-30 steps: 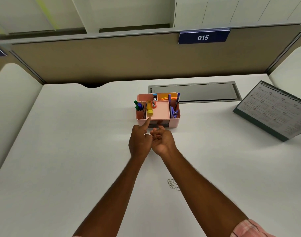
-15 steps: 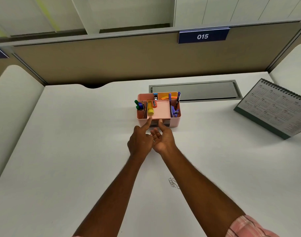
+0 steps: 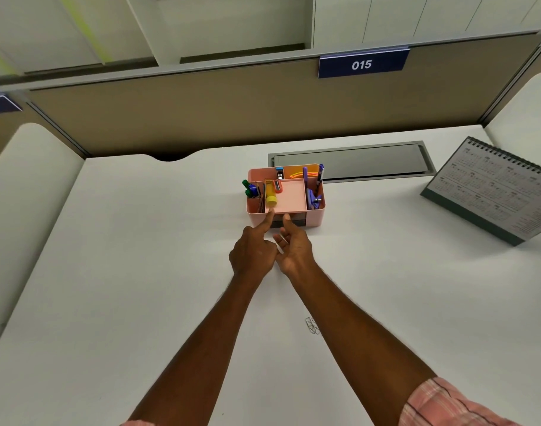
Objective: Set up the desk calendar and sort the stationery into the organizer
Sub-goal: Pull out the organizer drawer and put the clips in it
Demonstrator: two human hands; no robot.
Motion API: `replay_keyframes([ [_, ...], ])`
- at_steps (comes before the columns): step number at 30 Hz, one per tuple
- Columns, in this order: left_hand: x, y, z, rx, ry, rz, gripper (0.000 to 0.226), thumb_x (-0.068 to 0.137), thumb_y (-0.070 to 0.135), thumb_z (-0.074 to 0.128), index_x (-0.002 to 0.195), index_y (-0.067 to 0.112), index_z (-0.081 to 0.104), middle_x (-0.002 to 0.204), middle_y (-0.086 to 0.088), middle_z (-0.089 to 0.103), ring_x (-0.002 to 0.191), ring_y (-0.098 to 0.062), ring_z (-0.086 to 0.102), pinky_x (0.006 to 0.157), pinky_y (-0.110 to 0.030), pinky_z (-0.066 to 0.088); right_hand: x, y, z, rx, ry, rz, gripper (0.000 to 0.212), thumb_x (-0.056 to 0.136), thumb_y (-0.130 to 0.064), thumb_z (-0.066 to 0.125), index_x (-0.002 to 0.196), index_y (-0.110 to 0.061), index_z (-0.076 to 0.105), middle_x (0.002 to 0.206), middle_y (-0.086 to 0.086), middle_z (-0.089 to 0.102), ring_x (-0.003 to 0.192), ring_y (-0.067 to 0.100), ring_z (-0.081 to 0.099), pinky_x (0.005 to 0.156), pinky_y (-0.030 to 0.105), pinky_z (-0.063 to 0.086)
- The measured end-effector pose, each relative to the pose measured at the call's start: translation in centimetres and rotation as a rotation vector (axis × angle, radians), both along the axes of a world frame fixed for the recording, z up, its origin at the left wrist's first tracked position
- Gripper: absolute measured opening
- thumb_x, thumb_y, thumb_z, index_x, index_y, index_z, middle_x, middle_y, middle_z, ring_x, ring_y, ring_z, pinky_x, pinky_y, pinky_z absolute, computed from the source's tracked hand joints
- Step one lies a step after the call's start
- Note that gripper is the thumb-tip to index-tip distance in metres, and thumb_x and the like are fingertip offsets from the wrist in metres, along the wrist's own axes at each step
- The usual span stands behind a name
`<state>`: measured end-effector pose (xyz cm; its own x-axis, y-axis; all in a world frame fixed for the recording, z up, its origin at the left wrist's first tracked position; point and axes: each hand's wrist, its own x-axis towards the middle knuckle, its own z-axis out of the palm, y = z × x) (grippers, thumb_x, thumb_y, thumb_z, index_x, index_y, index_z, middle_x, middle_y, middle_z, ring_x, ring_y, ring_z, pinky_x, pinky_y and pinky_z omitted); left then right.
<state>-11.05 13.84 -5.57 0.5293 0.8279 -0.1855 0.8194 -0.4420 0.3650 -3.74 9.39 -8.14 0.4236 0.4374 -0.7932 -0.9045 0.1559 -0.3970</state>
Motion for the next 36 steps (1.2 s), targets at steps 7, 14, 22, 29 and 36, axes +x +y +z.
replay_keyframes([
  [7,-0.1,-0.3,0.1,0.004,-0.005,-0.003,0.07,0.099,0.029,0.066,0.155,0.05,0.03,0.141,-0.006,0.06,0.116,-0.027,0.066,0.085,-0.037,0.061,0.5,0.1,0.7,0.011,0.072,-0.001,0.035,0.09,-0.023,0.077,0.121,-0.01,0.067,0.122,0.009,0.068,0.115,0.028,0.064,0.109,0.055,0.046],
  [14,-0.2,-0.1,0.2,0.05,-0.026,-0.035,0.067,0.1,0.032,0.063,0.156,0.05,0.03,0.132,-0.004,0.066,0.105,-0.024,0.069,0.076,-0.035,0.061,-0.1,0.3,1.9,0.03,0.146,-0.078,0.016,0.092,-0.017,0.068,0.105,-0.008,0.07,0.09,0.007,0.069,0.08,0.021,0.067,0.06,0.037,0.052],
  [22,-0.2,-0.4,0.5,0.039,0.012,-0.035,0.068,0.1,0.032,0.063,0.156,0.048,0.029,0.141,-0.004,0.062,0.112,-0.026,0.068,0.08,-0.035,0.059,-0.4,0.3,1.5,0.053,0.077,-0.037,0.056,0.085,-0.041,0.08,0.131,-0.013,0.063,0.13,0.009,0.065,0.122,0.031,0.061,0.097,0.052,0.054],
  [29,-0.3,-0.6,0.9,0.021,0.015,-0.024,0.073,0.1,0.02,0.064,0.156,0.049,0.028,0.14,-0.007,0.062,0.106,-0.025,0.069,0.077,-0.033,0.059,-1.9,-1.6,-0.1,0.006,0.085,-0.005,0.067,0.083,-0.035,0.084,0.138,-0.009,0.055,0.138,0.009,0.062,0.123,0.036,0.062,0.102,0.053,0.053],
  [36,-0.4,-0.5,0.9,0.012,-0.016,-0.037,0.074,0.1,0.017,0.064,0.157,0.046,0.028,0.132,-0.003,0.067,0.091,-0.021,0.068,0.065,-0.03,0.055,-3.0,-3.8,-1.0,0.02,0.062,-0.028,0.051,0.079,-0.031,0.088,0.118,-0.007,0.066,0.116,0.013,0.074,0.109,0.032,0.07,0.099,0.046,0.057],
])
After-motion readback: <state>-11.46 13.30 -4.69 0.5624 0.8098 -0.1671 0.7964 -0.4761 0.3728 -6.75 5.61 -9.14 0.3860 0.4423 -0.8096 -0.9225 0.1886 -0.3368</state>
